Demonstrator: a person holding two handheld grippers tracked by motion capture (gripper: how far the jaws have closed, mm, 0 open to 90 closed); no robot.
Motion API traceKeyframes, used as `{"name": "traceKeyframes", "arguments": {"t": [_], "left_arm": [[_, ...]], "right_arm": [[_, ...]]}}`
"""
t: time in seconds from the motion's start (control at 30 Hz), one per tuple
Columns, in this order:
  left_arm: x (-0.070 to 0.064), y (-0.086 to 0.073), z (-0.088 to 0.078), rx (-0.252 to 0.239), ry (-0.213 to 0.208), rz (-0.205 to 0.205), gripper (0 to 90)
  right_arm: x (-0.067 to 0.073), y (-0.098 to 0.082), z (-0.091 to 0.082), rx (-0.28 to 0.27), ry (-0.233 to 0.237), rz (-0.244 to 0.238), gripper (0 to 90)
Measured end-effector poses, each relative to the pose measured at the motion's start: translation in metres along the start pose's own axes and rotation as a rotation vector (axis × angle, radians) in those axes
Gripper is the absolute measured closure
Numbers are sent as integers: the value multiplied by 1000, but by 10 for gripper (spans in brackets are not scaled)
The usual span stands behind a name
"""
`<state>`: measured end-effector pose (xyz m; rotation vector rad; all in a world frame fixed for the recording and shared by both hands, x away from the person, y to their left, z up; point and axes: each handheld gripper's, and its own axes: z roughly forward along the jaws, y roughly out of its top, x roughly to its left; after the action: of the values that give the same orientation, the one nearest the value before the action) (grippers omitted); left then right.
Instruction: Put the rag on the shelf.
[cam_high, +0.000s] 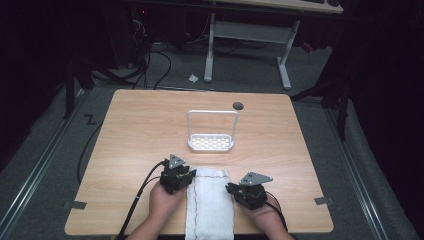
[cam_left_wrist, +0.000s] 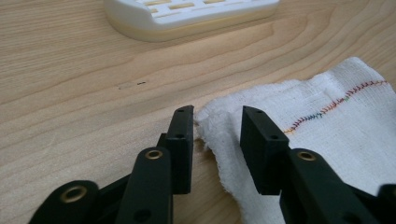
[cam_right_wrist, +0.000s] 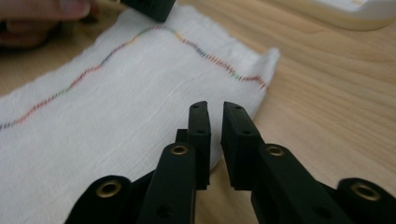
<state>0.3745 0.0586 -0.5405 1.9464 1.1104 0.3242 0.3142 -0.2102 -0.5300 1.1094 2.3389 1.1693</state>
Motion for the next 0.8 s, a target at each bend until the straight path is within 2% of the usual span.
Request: {"name": "traceKeyframes", "arguments": {"t": [0.07, 0.17, 0.23, 0.33, 0.4, 0.57, 0.73, 0.8], "left_arm": [[-3, 0, 1, 0, 4, -12, 697], [-6, 0, 2, -3, 8, -33, 723], [-6, 0, 3, -4, 6, -44, 740], [-6, 1, 4, -5, 13, -48, 763], [-7, 1, 4, -3, 18, -44, 776], [-10, 2, 6, -2, 28, -39, 813], [-7, 2, 6, 0, 11, -56, 829], [-7, 2, 6, 2, 6, -60, 832]], "right_arm": [[-4, 4, 2, -30, -25, 49, 709], [-7, 13, 12, -52, -100, 94, 631], [-7, 18, 20, -31, -122, 116, 570], [-13, 21, 33, -4, -149, 160, 565], [-15, 22, 38, -1, -151, 174, 573], [-14, 22, 40, 5, -134, 170, 702], [-11, 22, 41, 0, -120, 172, 828], [-9, 22, 41, 1, -128, 163, 846]]}}
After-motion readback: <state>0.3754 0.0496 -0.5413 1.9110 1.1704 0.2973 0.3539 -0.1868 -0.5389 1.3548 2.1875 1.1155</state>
